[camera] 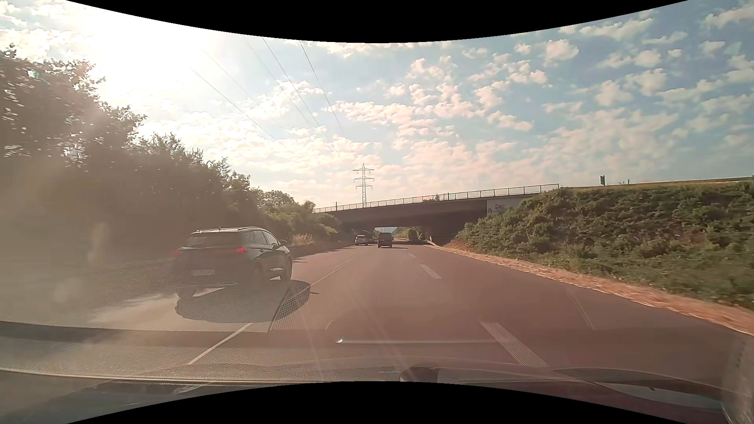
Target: Follow the waypoints while adhering to traffic rules and regulations
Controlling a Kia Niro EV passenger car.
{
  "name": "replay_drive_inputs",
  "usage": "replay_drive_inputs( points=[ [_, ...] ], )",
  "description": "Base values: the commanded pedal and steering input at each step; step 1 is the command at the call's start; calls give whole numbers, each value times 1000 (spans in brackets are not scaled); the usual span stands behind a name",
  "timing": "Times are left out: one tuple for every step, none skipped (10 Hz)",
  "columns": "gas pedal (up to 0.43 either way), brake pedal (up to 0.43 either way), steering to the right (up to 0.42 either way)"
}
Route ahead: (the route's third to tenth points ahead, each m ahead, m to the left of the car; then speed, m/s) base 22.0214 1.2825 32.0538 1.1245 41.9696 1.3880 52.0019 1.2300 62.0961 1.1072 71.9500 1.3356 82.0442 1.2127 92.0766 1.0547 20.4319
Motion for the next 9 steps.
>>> replay_drive_inputs(
  points=[
    [157, 0, 0],
    [157, 0, 0],
    [157, 0, 0],
    [157, 0, 0],
    [157, 0, 0],
    [157, 0, 0],
    [157, 0, 0],
    [157, 0, 0],
    [157, 0, 0]
  ],
)
